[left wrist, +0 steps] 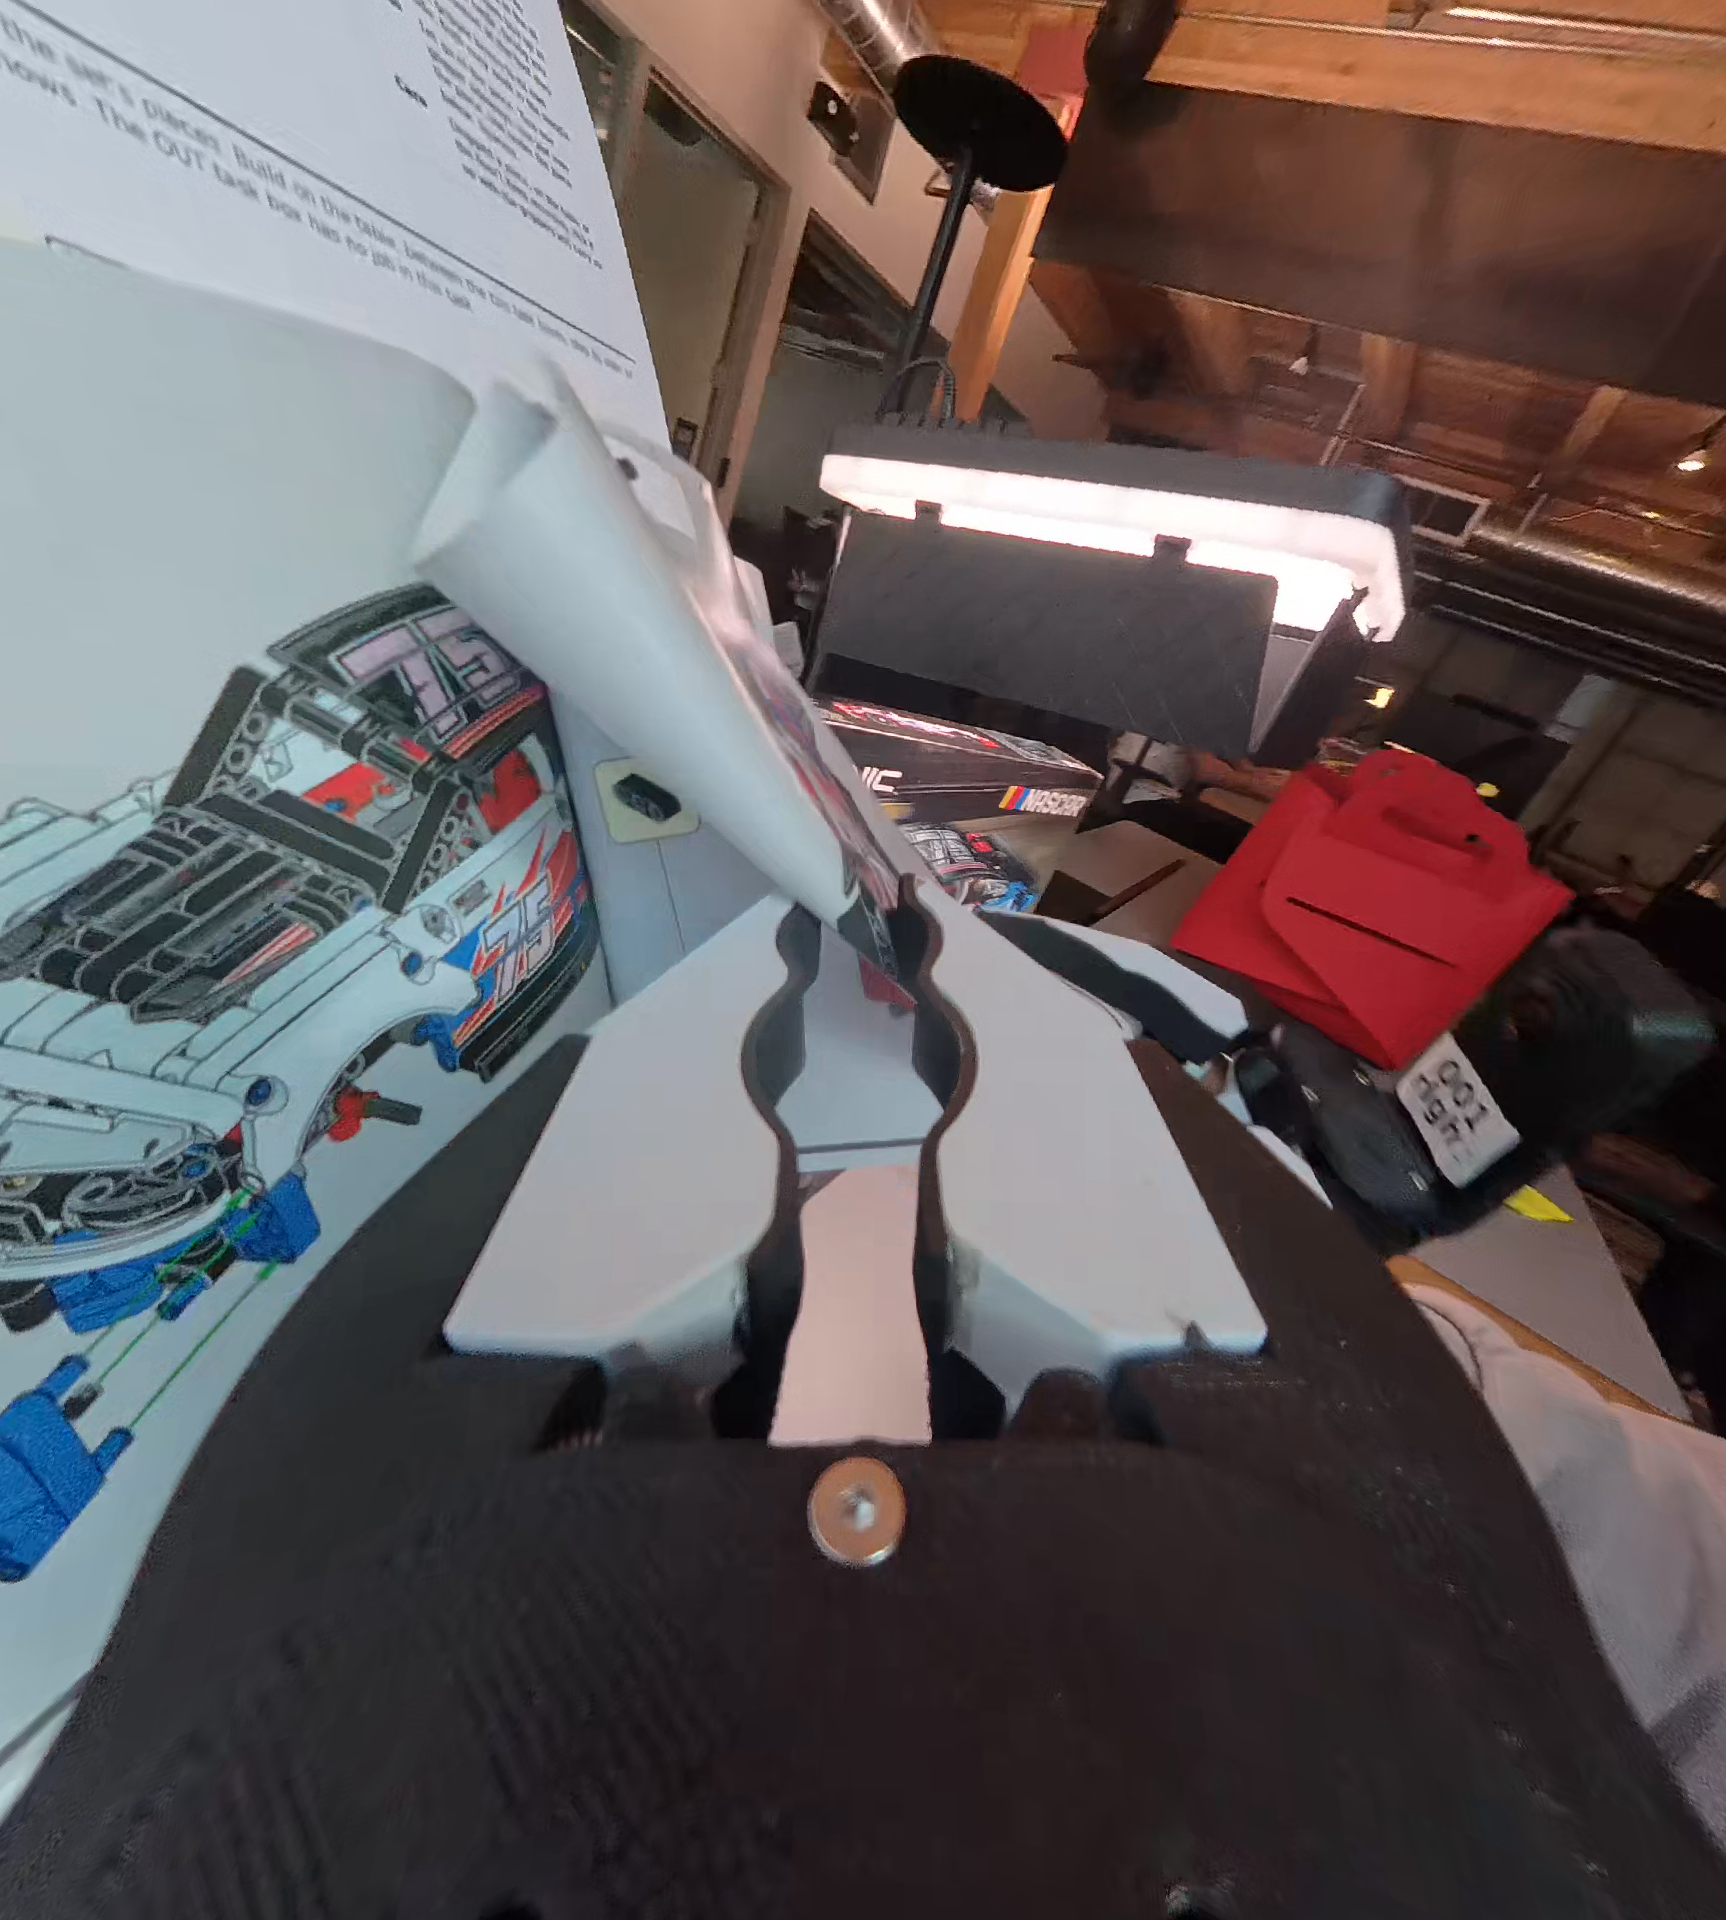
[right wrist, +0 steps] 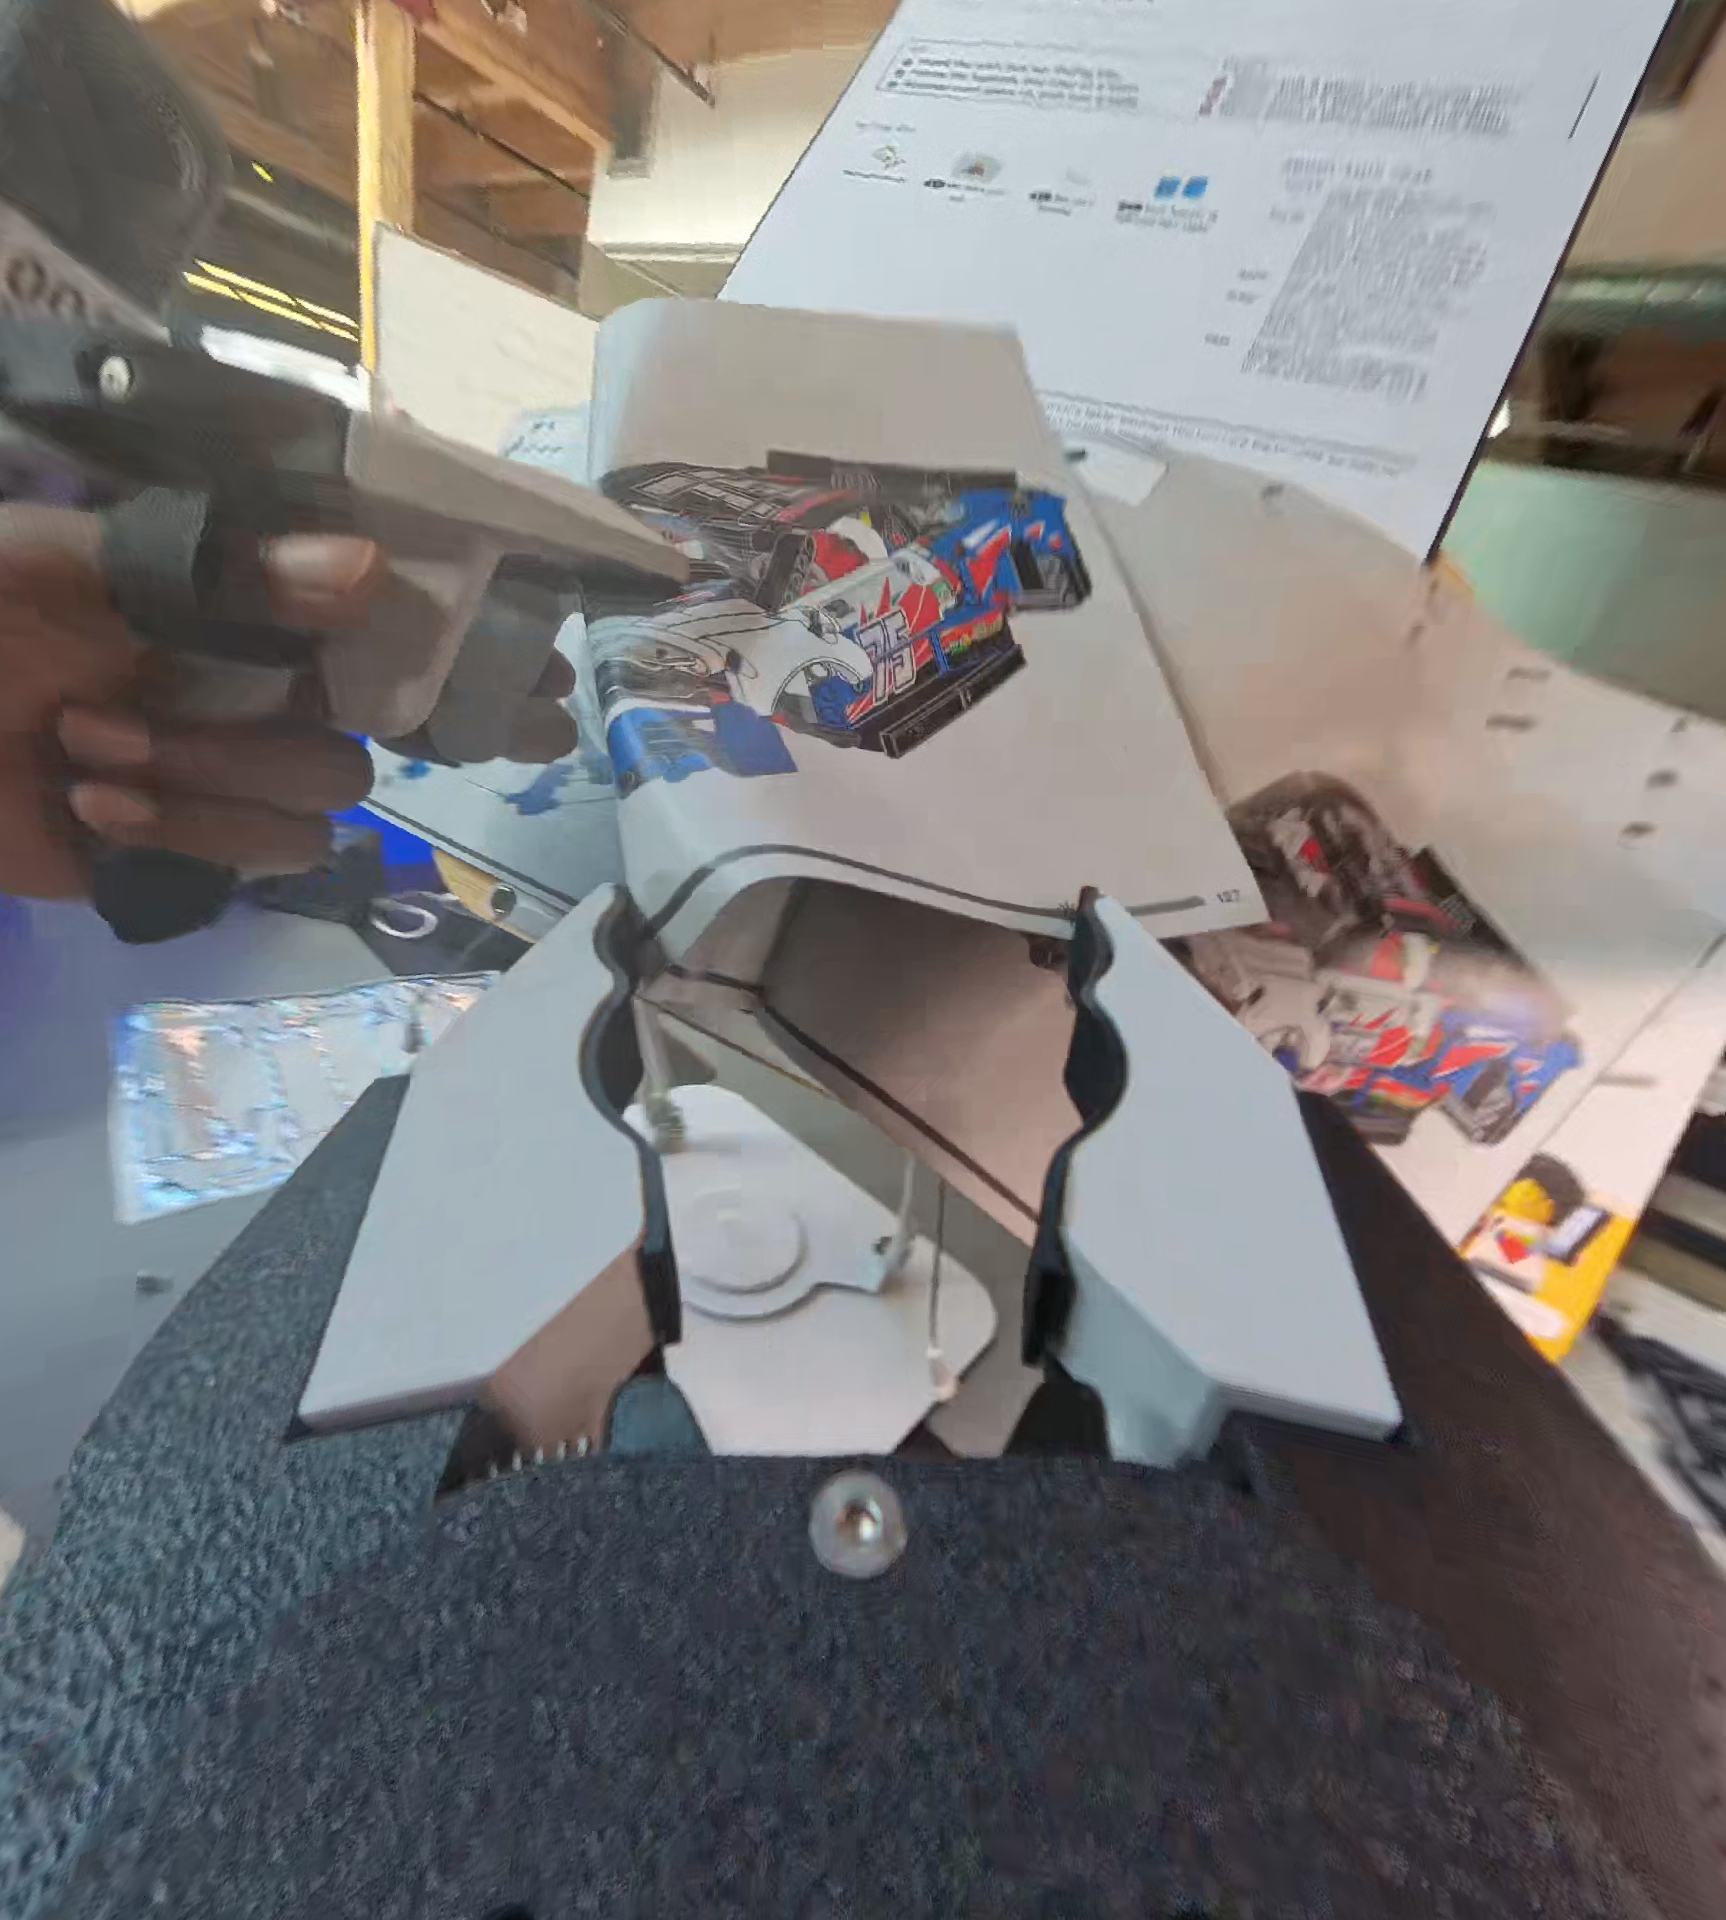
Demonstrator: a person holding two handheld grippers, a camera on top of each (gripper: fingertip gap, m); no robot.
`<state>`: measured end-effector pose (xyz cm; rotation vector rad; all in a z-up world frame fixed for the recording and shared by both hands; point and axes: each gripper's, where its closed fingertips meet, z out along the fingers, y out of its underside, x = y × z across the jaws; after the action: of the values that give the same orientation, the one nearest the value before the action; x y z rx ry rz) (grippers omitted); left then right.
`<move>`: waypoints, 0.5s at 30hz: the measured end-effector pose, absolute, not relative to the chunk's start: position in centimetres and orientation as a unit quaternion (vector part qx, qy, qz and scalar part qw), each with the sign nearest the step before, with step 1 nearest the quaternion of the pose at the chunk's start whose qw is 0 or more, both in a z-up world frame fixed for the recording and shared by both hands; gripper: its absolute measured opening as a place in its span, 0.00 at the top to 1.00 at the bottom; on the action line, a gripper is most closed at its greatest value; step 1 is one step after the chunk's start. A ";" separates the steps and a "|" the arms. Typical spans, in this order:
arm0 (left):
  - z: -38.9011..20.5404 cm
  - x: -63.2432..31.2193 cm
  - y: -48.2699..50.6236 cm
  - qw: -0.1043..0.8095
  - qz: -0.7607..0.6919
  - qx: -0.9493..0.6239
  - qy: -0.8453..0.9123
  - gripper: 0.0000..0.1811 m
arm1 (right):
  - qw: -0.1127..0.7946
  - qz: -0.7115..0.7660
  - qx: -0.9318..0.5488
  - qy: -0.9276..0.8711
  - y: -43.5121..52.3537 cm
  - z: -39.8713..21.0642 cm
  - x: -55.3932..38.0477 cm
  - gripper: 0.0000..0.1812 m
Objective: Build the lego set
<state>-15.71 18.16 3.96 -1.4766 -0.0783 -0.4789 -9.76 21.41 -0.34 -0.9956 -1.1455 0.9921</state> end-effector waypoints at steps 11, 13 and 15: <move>2.0 -18.4 15.5 0.720 -0.249 -0.646 -0.046 0.99 | 0.334 0.716 -0.501 -0.354 22.1 -0.1 -11.1 0.65; 2.1 -18.6 15.3 0.719 -0.258 -0.643 -0.050 0.99 | 0.322 0.733 -0.498 -0.333 22.6 -0.3 -10.9 0.69; 2.1 -18.9 15.0 0.719 -0.268 -0.639 -0.054 1.00 | 0.333 0.724 -0.511 -0.322 23.7 -1.1 -11.0 0.67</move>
<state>-18.89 15.04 2.15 -1.4126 -0.1188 -0.5935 -11.02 23.74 -1.10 -1.3359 -0.8420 1.8909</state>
